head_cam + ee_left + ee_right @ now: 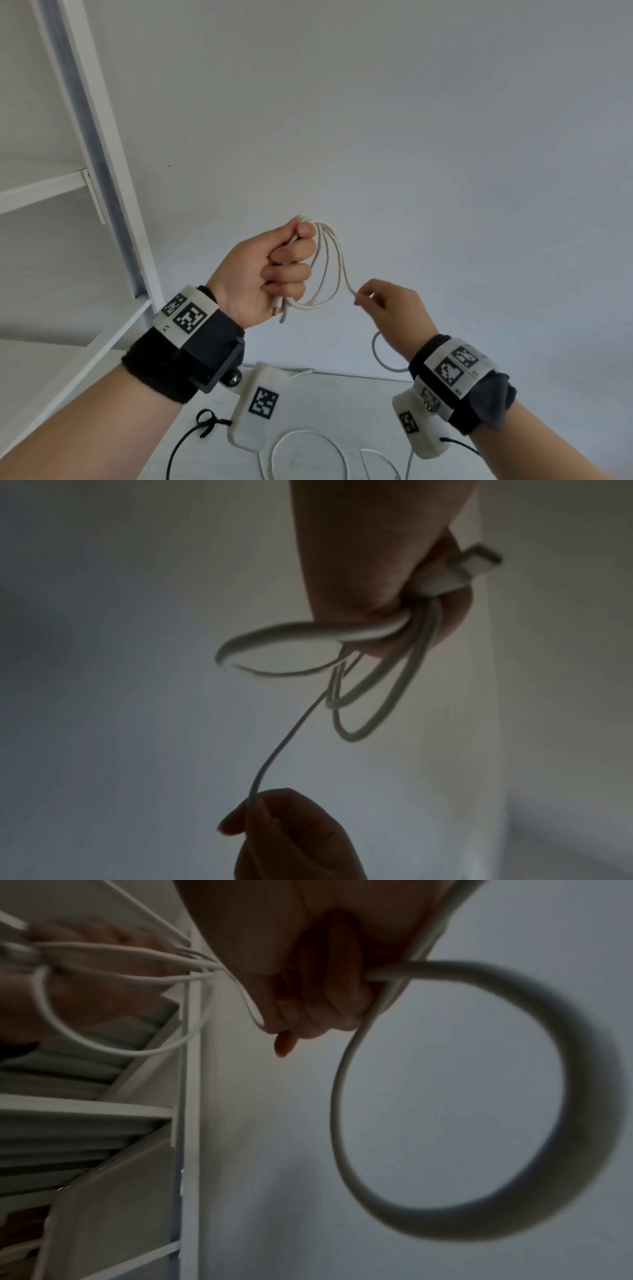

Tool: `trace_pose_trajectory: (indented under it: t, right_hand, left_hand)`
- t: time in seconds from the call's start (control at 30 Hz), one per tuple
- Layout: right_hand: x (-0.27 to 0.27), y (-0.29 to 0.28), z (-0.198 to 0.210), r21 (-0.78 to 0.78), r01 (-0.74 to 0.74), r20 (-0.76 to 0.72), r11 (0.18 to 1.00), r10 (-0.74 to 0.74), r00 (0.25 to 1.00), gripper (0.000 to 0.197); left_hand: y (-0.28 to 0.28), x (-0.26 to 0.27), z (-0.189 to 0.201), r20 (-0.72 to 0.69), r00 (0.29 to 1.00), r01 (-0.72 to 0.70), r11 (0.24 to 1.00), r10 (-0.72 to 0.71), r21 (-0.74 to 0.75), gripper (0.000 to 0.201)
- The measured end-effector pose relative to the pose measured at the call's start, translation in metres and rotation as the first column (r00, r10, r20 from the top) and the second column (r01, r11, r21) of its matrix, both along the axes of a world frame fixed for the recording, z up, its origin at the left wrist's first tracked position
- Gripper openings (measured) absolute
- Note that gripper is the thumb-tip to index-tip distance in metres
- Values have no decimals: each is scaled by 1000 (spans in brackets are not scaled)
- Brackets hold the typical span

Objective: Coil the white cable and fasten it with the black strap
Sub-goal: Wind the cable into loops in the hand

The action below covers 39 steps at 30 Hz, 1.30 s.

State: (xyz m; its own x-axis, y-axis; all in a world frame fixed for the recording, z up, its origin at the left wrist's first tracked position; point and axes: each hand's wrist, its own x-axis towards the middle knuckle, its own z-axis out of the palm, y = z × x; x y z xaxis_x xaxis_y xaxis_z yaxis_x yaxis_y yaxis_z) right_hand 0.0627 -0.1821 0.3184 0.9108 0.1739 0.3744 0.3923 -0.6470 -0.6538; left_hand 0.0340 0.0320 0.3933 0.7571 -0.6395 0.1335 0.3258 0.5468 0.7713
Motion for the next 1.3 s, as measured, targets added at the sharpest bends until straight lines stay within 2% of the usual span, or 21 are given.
trace_pose_trajectory:
  t: [0.13,0.3,0.4,0.57,0.73,0.83,0.9,1.0,1.07,1.13,1.23,1.3]
  right_hand:
    - [-16,16,-7,-199,-106,-4,974,108,994,14]
    - [-36,32,-8,-365,-206,6,908,224,975,22]
    - [-42,35,-5,-402,-231,31,886,265,964,25]
    - [-48,32,7,-411,-234,88,881,294,952,24]
    - [-49,25,27,-284,-186,186,941,245,952,15]
    - [-48,21,40,-232,-180,205,956,229,952,29]
    - [-47,21,47,-220,-177,194,959,221,956,38]
    - [-43,17,53,-225,-177,219,958,227,949,36]
    - [-34,8,52,-228,-165,252,959,222,942,35]
    - [-20,-8,47,-248,-148,236,957,208,949,34]
    - [-3,-36,28,-405,-169,125,899,238,963,43]
    - [1,-46,9,-490,-205,26,847,249,968,51]
  left_hand:
    - [-11,1,0,59,970,-242,967,238,83,29]
    - [-20,-1,-10,131,934,-349,929,333,122,33]
    - [-20,0,-14,224,924,-358,906,309,224,32]
    - [-17,-2,-19,335,898,-419,791,287,446,29]
    - [-19,-9,-24,371,901,-411,718,224,563,24]
    - [-22,-18,-24,373,912,-379,697,171,608,23]
    - [-24,-22,-25,414,905,-368,658,92,657,25]
    - [-25,-24,-26,481,877,-386,574,-15,722,23]
    - [-21,-22,-25,448,894,-369,608,26,703,24]
    - [-10,-18,-23,374,922,-332,711,103,620,24]
    - [12,-10,-17,288,930,-350,793,229,499,26]
    - [23,-6,-12,266,915,-395,805,303,442,26]
